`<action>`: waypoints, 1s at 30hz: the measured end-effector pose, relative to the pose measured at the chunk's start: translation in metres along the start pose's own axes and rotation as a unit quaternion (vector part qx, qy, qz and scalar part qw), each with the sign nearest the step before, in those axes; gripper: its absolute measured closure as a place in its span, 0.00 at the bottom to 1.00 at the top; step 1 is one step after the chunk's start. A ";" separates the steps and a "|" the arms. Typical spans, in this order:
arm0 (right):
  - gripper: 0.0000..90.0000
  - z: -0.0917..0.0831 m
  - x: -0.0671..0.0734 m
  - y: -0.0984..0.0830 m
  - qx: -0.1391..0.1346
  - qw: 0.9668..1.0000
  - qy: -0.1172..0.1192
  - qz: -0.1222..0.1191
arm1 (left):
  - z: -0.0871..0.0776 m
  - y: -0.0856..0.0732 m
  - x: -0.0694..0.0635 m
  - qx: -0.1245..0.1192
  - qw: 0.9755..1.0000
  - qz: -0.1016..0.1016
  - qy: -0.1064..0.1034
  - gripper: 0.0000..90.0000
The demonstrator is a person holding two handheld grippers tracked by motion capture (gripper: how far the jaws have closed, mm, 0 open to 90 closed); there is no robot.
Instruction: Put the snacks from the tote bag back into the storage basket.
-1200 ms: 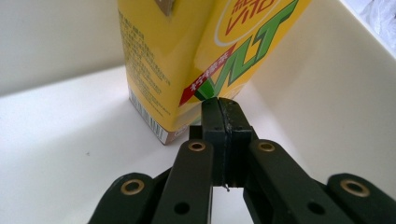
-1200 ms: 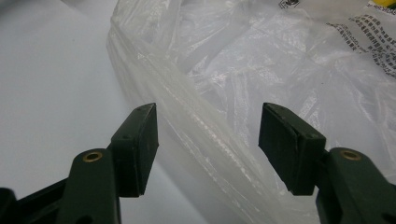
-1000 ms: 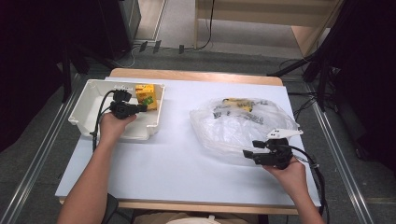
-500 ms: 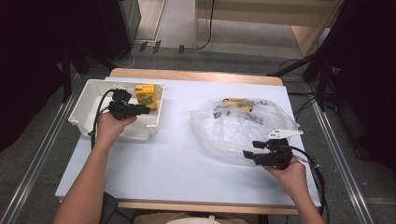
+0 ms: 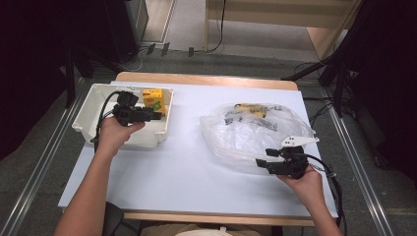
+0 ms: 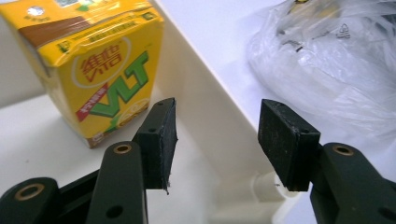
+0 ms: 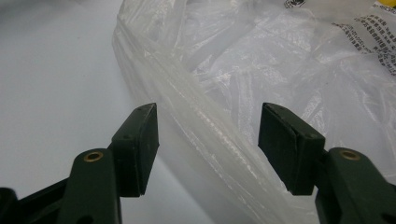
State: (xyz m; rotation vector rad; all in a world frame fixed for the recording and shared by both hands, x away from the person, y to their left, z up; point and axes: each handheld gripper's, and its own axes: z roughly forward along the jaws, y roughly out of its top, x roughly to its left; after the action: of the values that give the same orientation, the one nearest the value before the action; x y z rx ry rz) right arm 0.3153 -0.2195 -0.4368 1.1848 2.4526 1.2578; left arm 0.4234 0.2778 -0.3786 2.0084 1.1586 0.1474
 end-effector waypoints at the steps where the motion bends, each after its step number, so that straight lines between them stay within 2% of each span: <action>1: 0.43 0.000 0.000 0.000 -0.001 1.000 0.000 0.001 | -0.001 0.001 -0.002 0.001 1.000 0.001 -0.001 0.53; 13: 0.43 0.000 0.002 0.002 -0.007 1.000 0.007 0.001 | -0.004 0.005 -0.028 0.002 0.999 0.026 -0.019 0.52; 19: 0.44 0.001 0.001 0.003 -0.005 1.000 0.009 -0.002 | 0.000 0.005 -0.042 0.012 0.999 0.042 -0.027 0.52; 30: 0.44 0.002 0.002 0.005 -0.008 1.000 0.011 -0.006 | 0.008 0.002 -0.062 0.015 0.997 0.065 -0.036 0.50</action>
State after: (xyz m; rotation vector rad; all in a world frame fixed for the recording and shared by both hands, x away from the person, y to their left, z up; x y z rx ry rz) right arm 0.3180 -0.2151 -0.4338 1.1571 2.4573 1.2920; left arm 0.3930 0.2244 -0.3656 2.0985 0.9898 0.1225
